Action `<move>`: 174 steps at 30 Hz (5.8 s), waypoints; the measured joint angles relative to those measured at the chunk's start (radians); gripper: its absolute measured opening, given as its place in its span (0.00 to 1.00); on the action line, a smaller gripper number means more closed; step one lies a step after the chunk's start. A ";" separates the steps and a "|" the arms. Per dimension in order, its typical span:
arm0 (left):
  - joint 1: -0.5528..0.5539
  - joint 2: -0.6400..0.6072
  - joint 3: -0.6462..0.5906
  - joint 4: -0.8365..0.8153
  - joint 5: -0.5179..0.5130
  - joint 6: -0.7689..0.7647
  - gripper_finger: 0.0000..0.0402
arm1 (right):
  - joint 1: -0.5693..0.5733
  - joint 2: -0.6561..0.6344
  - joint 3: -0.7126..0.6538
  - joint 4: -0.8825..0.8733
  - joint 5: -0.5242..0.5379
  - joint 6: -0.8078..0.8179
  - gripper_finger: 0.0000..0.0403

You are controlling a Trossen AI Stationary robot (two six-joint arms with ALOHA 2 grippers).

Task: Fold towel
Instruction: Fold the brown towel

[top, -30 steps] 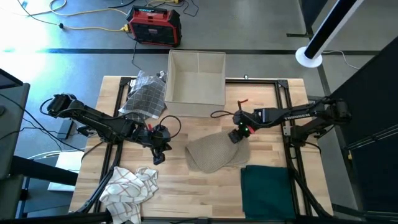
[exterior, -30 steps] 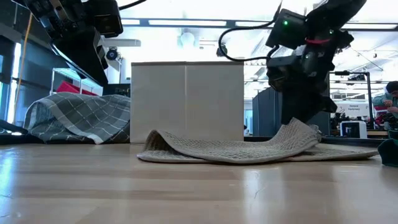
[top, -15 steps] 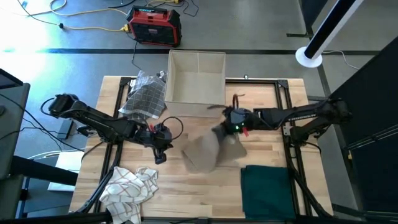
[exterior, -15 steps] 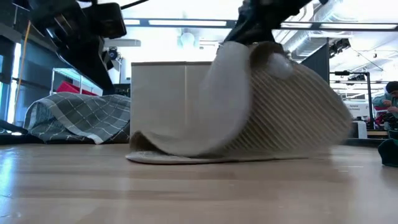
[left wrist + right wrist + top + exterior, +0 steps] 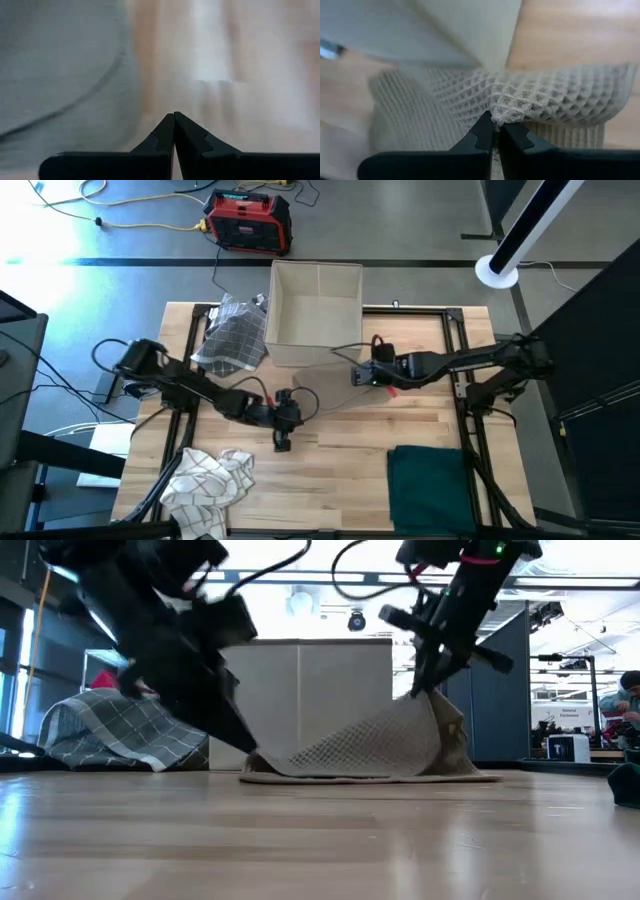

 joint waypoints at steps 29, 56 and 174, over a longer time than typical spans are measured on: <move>0.180 0.194 0.190 0.001 0.091 0.726 0.29 | 0.130 0.084 0.000 0.140 -0.023 -0.003 0.00; 0.232 0.194 0.198 -0.069 0.040 0.621 0.23 | 0.140 0.084 0.000 0.151 -0.009 -0.010 0.00; 0.260 -0.494 0.145 -1.129 0.269 0.169 0.00 | 0.175 0.059 0.427 -0.219 -0.276 -0.582 0.00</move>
